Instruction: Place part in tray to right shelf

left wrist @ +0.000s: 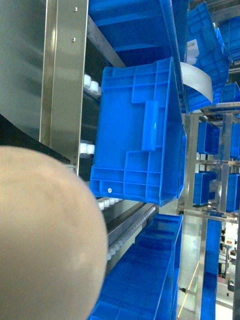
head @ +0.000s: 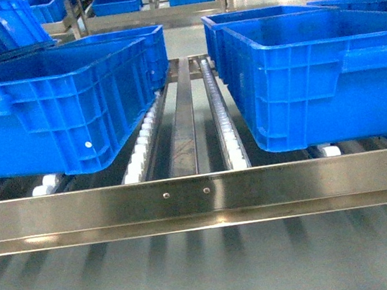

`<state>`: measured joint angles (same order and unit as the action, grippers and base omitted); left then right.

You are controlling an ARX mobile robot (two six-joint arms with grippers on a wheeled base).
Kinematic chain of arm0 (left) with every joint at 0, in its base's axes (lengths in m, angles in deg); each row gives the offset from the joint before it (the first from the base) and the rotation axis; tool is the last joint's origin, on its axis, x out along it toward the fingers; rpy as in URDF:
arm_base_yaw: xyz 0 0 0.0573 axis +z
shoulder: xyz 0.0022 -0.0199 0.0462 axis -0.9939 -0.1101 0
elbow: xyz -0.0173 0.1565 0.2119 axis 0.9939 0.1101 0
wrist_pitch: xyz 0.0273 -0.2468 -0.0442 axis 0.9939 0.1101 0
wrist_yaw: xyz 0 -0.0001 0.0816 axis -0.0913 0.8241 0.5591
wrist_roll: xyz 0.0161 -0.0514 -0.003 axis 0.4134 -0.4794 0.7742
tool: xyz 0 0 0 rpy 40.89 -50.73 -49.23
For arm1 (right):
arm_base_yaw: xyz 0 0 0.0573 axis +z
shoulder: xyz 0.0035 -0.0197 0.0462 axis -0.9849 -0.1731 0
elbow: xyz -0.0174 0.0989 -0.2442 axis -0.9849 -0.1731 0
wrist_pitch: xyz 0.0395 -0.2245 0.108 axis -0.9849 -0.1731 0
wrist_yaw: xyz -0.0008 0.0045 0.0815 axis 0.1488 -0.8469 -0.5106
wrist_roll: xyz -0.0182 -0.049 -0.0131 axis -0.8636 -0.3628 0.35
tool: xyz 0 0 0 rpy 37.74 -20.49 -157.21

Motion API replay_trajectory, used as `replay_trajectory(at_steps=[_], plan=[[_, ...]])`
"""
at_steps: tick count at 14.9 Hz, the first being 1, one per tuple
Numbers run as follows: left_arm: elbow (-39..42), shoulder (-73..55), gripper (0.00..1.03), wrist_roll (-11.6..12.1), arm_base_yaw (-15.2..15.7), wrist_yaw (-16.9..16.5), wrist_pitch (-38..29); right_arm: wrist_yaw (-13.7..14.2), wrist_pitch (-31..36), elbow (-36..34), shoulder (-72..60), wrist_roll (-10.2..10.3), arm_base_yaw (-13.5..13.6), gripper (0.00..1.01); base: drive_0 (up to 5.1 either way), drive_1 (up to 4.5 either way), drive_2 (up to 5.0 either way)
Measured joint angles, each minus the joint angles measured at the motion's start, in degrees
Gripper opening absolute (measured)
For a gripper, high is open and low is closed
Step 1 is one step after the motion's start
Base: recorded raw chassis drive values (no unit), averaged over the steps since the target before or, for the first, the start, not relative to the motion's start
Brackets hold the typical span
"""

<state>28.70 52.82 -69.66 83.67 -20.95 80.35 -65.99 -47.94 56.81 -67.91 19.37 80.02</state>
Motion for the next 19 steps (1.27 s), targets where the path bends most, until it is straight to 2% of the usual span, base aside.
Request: replay_trajectory(at_steps=[2,5,7,9,10,11,19], plan=[[0.0,0.0,0.12,0.02,0.0,0.0,0.0,0.0,0.0,0.0,0.0,-0.02,0.0,0.05,0.0,0.0,0.0],[0.02,0.0,0.12,0.02,0.0,0.0,0.0,0.0,0.0,0.0,0.0,-0.02,0.0,0.45,0.0,0.0,0.0],[0.02,0.0,0.12,0.02,0.0,0.0,0.0,0.02,0.0,0.0,0.0,-0.02,0.0,0.65,0.0,0.0,0.0],[0.02,0.0,0.12,0.02,0.0,0.0,0.0,0.0,0.0,0.0,0.0,-0.02,0.0,0.94,0.0,0.0,0.0],[0.02,0.0,0.12,0.02,0.0,0.0,0.0,0.0,0.0,0.0,0.0,0.0,0.0,0.99,0.0,0.0,0.0],[0.02,0.0,0.12,0.02,0.0,0.0,0.0,0.0,0.0,0.0,0.0,0.0,0.0,0.97,0.0,0.0,0.0],[0.0,0.0,0.12,0.02,0.0,0.0,0.0,0.02,0.0,0.0,0.0,0.0,0.0,0.98,0.0,0.0,0.0]])
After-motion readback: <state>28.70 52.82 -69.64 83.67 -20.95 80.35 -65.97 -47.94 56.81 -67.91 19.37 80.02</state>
